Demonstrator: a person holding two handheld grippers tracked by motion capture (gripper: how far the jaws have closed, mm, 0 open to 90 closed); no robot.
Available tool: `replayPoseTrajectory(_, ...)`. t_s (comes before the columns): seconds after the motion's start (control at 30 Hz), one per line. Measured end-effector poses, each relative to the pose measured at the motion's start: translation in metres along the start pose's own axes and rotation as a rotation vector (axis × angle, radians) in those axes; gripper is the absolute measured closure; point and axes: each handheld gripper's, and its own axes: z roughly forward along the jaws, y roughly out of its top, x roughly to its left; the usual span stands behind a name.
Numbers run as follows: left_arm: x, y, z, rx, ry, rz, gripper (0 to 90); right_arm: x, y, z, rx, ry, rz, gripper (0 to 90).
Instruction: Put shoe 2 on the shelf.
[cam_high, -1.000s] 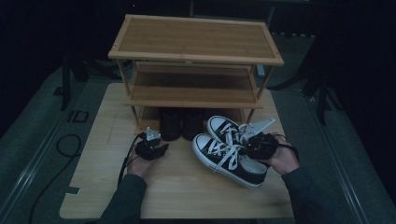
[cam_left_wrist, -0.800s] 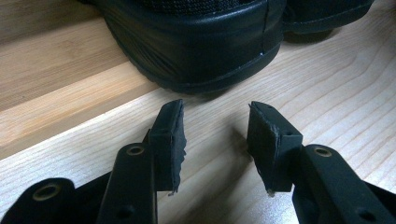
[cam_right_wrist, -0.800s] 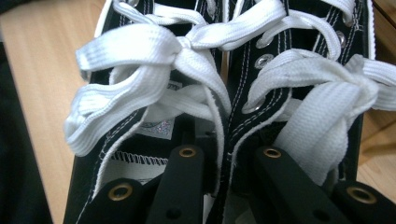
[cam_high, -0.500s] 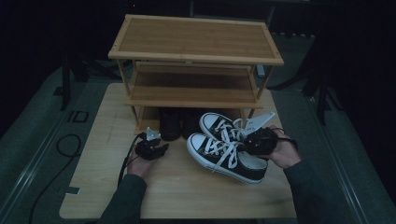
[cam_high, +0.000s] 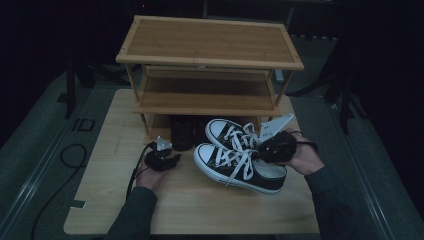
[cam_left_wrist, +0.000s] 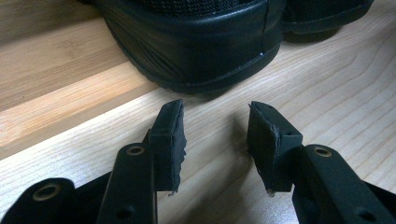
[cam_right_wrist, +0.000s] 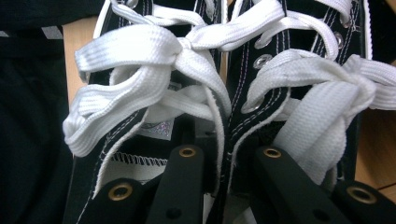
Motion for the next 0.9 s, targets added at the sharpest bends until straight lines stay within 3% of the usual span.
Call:
replayPoseTrajectory(0.33,0.0,0.0,0.0,0.003,-0.001,0.0,56.4,-0.001,0.018,-0.018,-0.028,-0.006,-0.019,85.7)
replayPoseTrajectory(0.57,0.0,0.0,0.0,0.0,-0.005,-0.004,56.4,-0.015,0.037,-0.028,-0.019,-0.053,-0.04,85.6)
replayPoseTrajectory(0.9,0.001,0.0,-0.001,0.003,-0.006,0.0,56.4,-0.036,0.059,-0.027,-0.032,-0.101,-0.021,85.6)
